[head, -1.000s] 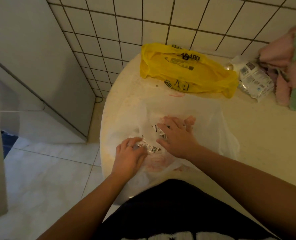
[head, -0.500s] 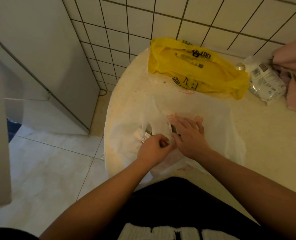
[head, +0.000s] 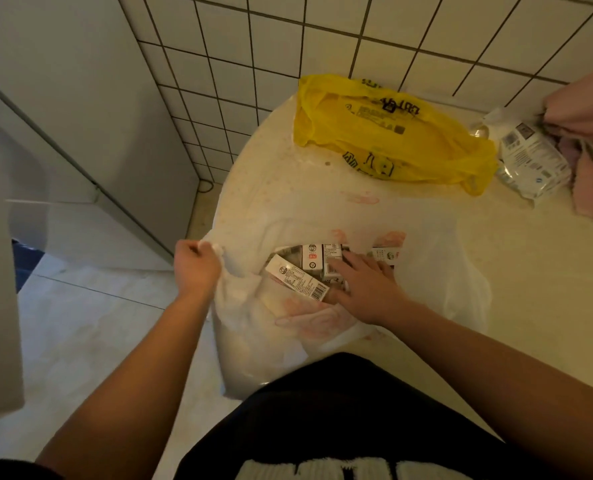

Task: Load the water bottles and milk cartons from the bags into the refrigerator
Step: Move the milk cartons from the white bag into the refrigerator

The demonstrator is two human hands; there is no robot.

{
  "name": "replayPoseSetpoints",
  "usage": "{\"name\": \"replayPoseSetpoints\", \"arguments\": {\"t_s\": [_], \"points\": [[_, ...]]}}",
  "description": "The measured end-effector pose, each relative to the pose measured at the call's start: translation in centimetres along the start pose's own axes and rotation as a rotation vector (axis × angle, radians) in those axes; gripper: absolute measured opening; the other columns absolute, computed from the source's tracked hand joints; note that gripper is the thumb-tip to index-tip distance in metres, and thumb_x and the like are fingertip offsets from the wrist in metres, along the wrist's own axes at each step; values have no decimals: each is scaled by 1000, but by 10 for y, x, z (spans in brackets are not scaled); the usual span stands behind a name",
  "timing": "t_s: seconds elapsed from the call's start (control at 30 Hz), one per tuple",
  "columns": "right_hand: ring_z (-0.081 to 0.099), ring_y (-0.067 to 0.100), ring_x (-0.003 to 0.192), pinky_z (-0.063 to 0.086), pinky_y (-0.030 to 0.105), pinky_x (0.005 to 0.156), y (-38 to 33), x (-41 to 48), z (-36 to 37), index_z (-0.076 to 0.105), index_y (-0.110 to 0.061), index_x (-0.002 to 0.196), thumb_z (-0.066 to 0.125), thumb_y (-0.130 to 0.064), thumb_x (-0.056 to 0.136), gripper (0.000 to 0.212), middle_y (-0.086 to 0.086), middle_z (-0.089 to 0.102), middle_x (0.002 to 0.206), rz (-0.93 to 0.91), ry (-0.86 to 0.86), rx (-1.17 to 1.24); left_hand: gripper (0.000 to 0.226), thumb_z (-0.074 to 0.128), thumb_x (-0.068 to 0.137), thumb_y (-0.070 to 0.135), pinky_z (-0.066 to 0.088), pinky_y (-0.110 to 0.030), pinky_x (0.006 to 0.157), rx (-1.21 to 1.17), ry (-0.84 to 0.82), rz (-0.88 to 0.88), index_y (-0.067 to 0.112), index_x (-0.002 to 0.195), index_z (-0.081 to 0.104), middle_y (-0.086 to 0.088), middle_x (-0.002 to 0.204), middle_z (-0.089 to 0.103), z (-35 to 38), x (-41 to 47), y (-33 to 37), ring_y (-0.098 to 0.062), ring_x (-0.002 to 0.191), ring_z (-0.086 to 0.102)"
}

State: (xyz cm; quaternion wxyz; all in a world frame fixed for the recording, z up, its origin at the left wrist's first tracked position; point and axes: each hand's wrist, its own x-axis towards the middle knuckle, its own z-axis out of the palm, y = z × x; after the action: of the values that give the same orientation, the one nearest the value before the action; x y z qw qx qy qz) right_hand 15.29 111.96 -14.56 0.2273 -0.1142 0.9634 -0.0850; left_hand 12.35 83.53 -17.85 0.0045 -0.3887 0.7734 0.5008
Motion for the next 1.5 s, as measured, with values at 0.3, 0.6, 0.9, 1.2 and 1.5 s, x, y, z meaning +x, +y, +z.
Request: {"name": "replayPoseSetpoints", "arguments": {"t_s": [0.3, 0.6, 0.9, 1.2, 1.5], "points": [[40, 37, 128, 24, 49, 111, -15, 8, -18, 24, -31, 148, 48, -43, 93, 61, 12, 55, 135, 73, 68, -188, 32, 64, 87, 42, 27, -47, 109, 500, -135, 1039, 36, 119, 62, 0, 150, 39, 12, -73, 22, -31, 140, 27], [59, 23, 89, 40, 26, 69, -26, 34, -53, 49, -21, 86, 50, -31, 95, 13, 0, 59, 94, 139, 85, -215, 40, 47, 97, 48, 33, -56, 107, 839, -367, 617, 52, 137, 44, -1, 157, 27, 42, -26, 8, -40, 138, 27], [53, 31, 115, 47, 50, 90, -9, 86, -62, 38, -25, 134, 35, -47, 99, 41, 4, 51, 124, 85, -3, -55, 34, 51, 91, 13, 47, -34, 81, 735, -448, 742, 26, 117, 70, -4, 107, 52, 30, 22, 32, -26, 95, 57], [53, 25, 116, 44, 42, 94, -11, 120, -68, 53, -19, 130, 50, -29, 93, 38, 4, 55, 134, -333, 115, -266, 31, 49, 95, -2, 35, -21, 90, 595, -446, 565, 14, 102, 74, -14, 114, 51, 55, 71, 53, -29, 104, 53], [15, 24, 149, 22, 51, 116, 15, 137, -48, 25, -33, 150, 22, -46, 104, 48, -1, 18, 162, -112, -42, -206, 52, 53, 87, 67, 47, -39, 92, 813, -615, 378, 21, 104, 69, -6, 117, 50, 59, 67, 75, -30, 102, 56]]}}
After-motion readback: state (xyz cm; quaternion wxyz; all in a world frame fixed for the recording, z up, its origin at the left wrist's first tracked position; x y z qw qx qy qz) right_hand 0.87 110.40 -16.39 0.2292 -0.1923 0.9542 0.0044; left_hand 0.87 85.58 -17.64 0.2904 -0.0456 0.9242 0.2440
